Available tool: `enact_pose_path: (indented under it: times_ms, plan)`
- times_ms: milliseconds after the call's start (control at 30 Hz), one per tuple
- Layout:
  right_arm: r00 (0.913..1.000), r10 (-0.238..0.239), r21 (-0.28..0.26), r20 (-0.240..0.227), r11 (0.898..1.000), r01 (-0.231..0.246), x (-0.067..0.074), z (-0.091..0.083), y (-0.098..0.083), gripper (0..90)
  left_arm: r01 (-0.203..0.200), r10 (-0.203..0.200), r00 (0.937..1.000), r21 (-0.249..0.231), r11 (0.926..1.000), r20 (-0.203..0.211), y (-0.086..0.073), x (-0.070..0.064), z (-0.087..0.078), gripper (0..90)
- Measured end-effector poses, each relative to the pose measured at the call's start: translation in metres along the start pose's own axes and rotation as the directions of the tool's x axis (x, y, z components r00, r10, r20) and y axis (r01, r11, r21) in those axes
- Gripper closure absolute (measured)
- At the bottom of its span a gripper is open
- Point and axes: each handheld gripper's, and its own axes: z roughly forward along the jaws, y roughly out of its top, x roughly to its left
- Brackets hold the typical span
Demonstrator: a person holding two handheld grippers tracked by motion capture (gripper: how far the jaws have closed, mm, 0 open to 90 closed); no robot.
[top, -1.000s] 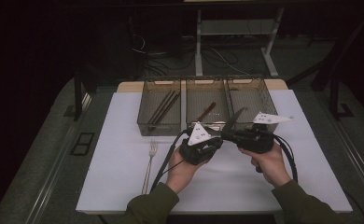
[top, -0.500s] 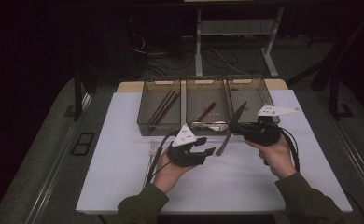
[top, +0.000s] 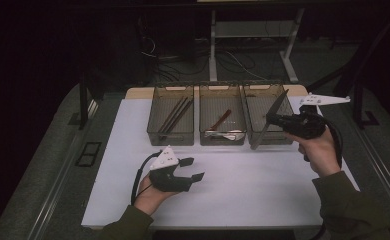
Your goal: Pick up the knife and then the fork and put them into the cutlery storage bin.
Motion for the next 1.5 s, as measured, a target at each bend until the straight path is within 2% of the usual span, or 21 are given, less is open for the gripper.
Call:
enact_pose_path:
  times_ms: [200,367,467,667,900,1100,1267,1400,1500]
  plan:
    - [0.9986,-0.001,-0.025,0.053,1.000,0.002,-0.016,-0.013,0.016,87.6,0.014,-0.015,0.9993,-0.012,0.9998,-0.034,-0.011,0.008,-0.022,32.5]
    - [0.9922,-0.008,-0.022,0.124,1.000,0.011,-0.033,-0.016,0.024,87.5,0.017,-0.018,0.9980,-0.013,0.9998,-0.061,-0.019,0.014,-0.033,28.3]
    - [0.9848,-0.007,-0.013,0.174,1.000,0.010,-0.045,-0.015,0.026,87.5,0.009,-0.009,0.9973,-0.008,0.9999,-0.073,-0.023,0.015,-0.037,25.5]
    - [0.9692,0.016,0.014,0.246,1.000,-0.020,-0.069,-0.015,0.026,87.6,0.006,-0.006,0.9973,0.000,1.0000,-0.073,-0.026,0.017,-0.039,22.1]
    - [0.9521,0.008,0.104,0.306,0.994,-0.042,-0.088,-0.011,0.018,87.5,0.004,-0.004,0.9974,0.007,1.0000,-0.071,-0.026,0.017,-0.038,21.3]
    - [0.9443,-0.001,0.192,0.329,0.979,-0.066,-0.100,-0.002,0.010,87.5,0.005,-0.004,0.9977,0.011,0.9999,-0.068,-0.027,0.017,-0.037,20.6]
    - [0.9463,-0.012,0.247,0.323,0.966,-0.072,-0.106,0.013,0.006,87.5,0.007,-0.006,0.9978,0.009,0.9999,-0.066,-0.027,0.016,-0.036,20.1]
    - [0.9503,-0.008,0.230,0.311,0.971,-0.067,-0.108,0.026,0.007,87.5,0.004,-0.004,0.9980,0.010,0.9999,-0.063,-0.026,0.016,-0.036,19.9]
    - [0.9498,-0.014,0.224,0.312,0.973,-0.059,-0.109,0.038,0.008,87.5,0.005,-0.004,0.9980,0.012,0.9999,-0.063,-0.026,0.017,-0.036,19.7]
